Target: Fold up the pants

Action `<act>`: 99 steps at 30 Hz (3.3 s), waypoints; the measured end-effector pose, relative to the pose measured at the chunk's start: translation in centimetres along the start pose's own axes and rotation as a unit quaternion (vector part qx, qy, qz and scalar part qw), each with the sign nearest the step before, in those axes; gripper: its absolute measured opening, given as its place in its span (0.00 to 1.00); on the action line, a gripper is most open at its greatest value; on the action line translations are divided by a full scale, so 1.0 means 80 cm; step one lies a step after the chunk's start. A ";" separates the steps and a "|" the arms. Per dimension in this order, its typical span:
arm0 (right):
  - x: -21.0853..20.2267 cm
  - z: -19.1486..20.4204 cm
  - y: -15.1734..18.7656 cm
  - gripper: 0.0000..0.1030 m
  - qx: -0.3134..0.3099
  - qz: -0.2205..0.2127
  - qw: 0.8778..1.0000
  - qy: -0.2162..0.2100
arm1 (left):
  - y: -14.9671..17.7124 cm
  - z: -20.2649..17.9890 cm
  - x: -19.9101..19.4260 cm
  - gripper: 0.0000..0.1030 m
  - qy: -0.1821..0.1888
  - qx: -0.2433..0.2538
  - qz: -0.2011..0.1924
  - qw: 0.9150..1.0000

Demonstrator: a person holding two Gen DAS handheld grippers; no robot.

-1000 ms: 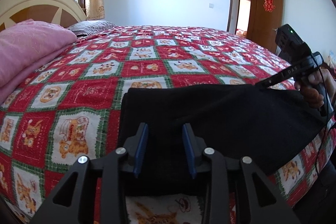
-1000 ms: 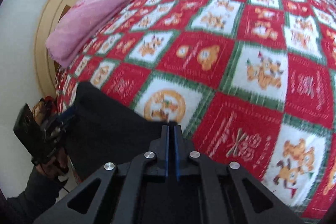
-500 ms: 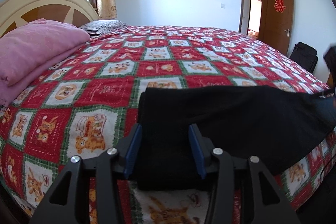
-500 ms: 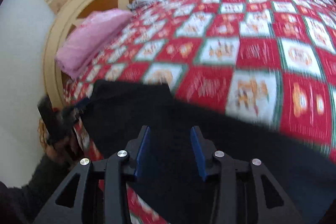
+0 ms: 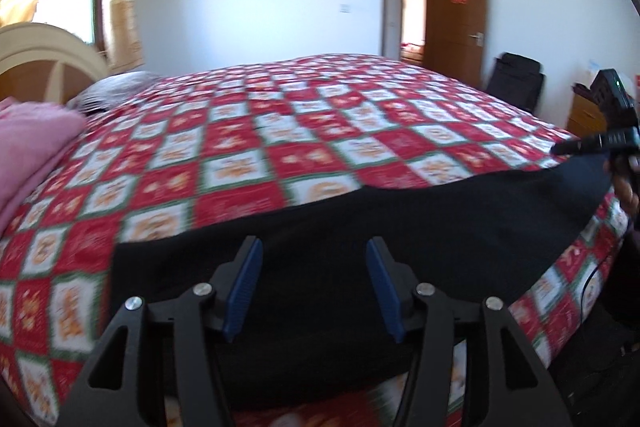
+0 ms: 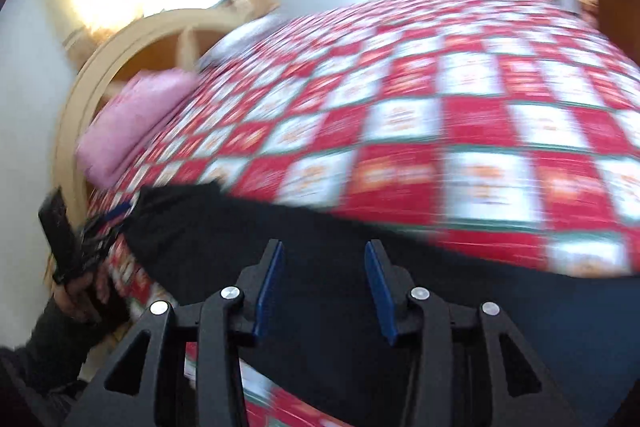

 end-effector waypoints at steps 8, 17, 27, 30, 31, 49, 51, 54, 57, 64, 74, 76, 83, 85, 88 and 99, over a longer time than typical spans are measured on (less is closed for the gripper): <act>-0.191 -0.219 0.014 0.43 0.157 -0.105 0.961 0.201 | -0.039 -0.090 0.049 0.56 0.072 0.040 0.017 0.996; -0.242 -0.318 0.045 0.43 0.235 -0.106 0.944 0.208 | -0.029 -0.090 0.115 0.60 0.036 0.023 0.059 0.997; -0.208 -0.330 0.051 0.11 0.236 -0.037 0.956 0.172 | -0.005 -0.056 0.120 0.61 -0.009 0.009 0.071 0.997; -0.215 -0.323 0.040 0.05 0.224 -0.054 0.957 0.177 | -0.006 -0.055 0.120 0.61 -0.011 0.006 0.064 0.998; -0.221 -0.320 0.032 0.04 0.218 -0.068 0.957 0.178 | -0.007 -0.053 0.119 0.61 -0.014 0.003 0.060 0.998; -0.243 -0.352 0.061 0.30 0.239 -0.089 0.938 0.236 | 0.000 -0.041 0.110 0.64 -0.063 -0.014 0.034 0.997; -0.264 -0.338 0.068 0.30 0.243 -0.108 0.936 0.233 | 0.000 -0.040 0.108 0.65 -0.065 -0.018 0.031 0.997; -0.280 -0.316 0.083 0.30 0.262 -0.116 0.935 0.211 | 0.002 -0.038 0.107 0.70 -0.068 -0.024 0.029 0.997; -0.268 -0.300 0.097 0.30 0.269 -0.094 0.939 0.191 | 0.002 -0.037 0.107 0.70 -0.067 -0.025 0.027 0.997; -0.245 -0.295 0.107 0.10 0.235 -0.063 0.939 0.241 | 0.003 -0.033 0.106 0.71 -0.067 -0.031 0.024 0.997; -0.264 -0.258 0.085 0.41 0.183 -0.099 0.930 0.303 | 0.003 -0.013 0.065 0.72 -0.077 -0.026 0.010 0.997; -0.253 -0.239 0.071 0.41 0.161 -0.102 0.936 0.296 | 0.005 -0.005 0.054 0.75 -0.087 -0.020 0.006 0.996; -0.105 -0.109 0.037 0.41 0.056 -0.031 0.992 0.109 | 0.036 0.032 0.046 0.83 -0.117 -0.023 0.026 0.993; -0.056 -0.062 0.038 0.41 0.021 -0.003 0.999 0.048 | 0.043 0.040 0.048 0.84 -0.119 -0.033 0.030 0.992; -0.003 -0.019 0.040 0.41 -0.023 0.018 0.999 0.030 | 0.049 0.053 0.048 0.91 -0.113 -0.056 0.026 0.992; 0.038 -0.022 0.007 0.41 0.039 0.029 0.999 0.013 | 0.058 0.065 0.041 0.93 -0.109 -0.066 0.004 0.992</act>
Point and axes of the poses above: each gripper's, at about its wrist camera, not at the fingertips, and x roughly the way its jaws point, z to its left, y to its underside, the point moved 5 cm from there along x, roughly the way its jaws point, and after that the axes turned 1 degree about -x, right-handed, at the moved point
